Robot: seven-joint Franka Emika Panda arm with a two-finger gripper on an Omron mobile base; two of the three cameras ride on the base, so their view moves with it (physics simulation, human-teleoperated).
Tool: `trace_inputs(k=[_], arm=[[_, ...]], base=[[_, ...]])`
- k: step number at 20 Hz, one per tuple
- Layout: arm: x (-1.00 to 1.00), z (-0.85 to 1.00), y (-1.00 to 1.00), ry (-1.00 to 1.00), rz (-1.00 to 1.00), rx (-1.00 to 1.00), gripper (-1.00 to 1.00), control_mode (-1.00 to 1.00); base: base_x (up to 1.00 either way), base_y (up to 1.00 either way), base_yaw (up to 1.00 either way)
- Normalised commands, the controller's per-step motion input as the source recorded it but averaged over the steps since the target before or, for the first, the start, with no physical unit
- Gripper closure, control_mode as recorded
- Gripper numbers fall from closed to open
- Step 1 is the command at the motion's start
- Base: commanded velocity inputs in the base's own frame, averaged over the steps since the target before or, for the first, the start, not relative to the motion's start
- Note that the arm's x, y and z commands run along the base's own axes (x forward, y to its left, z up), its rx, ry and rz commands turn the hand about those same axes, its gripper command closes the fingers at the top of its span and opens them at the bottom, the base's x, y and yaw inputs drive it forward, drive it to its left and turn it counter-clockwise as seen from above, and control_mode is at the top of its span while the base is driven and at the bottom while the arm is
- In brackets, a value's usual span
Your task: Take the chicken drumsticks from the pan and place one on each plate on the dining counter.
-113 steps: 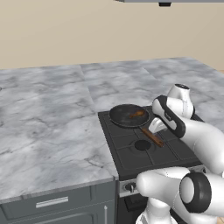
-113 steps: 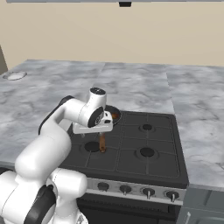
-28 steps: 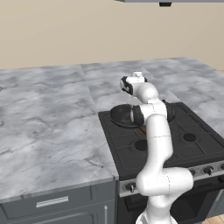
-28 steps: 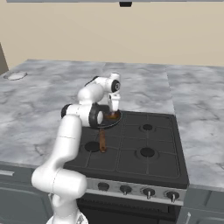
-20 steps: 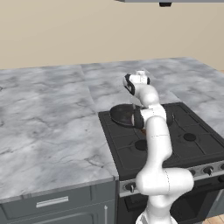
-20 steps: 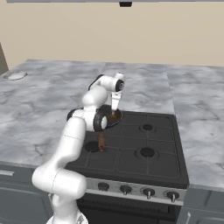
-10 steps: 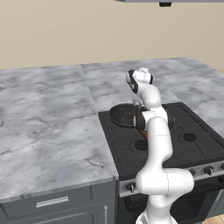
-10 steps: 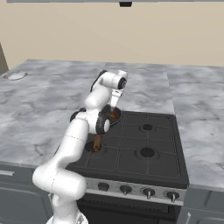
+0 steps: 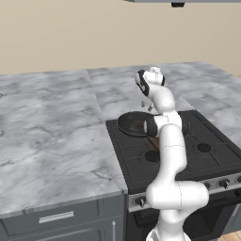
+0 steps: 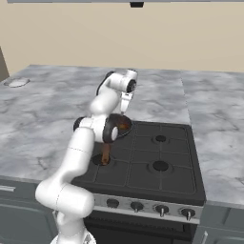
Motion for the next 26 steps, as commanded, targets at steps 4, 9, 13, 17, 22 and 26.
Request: trace_inputs(k=[4,9,13,17,22,26], arm=[[-0.71,-0.51,0.13,-0.62,0.00,-0.11,-1.00,-1.00],[-0.85,-0.44,0.07,-0.63,0.00,-0.06,-1.00,-1.00],[-0.47,-0.21,0.08,-0.17,-0.01,-0.10,-1.00,-1.00],[0.25,0.08,0.15,0.20,-0.08,-0.18,-1.00,-1.00],[0.17,0.20,0.05,0.40,-0.03,-0.16,-1.00,-1.00],[0.06,0.00,0.00,0.27,0.00,-0.01,-1.00,-1.00]], base=[[0.00,0.00,0.00],[0.00,0.00,0.00],[0.00,0.00,0.00],[0.00,0.00,0.00],[0.00,0.00,0.00],[0.00,0.00,0.00]])
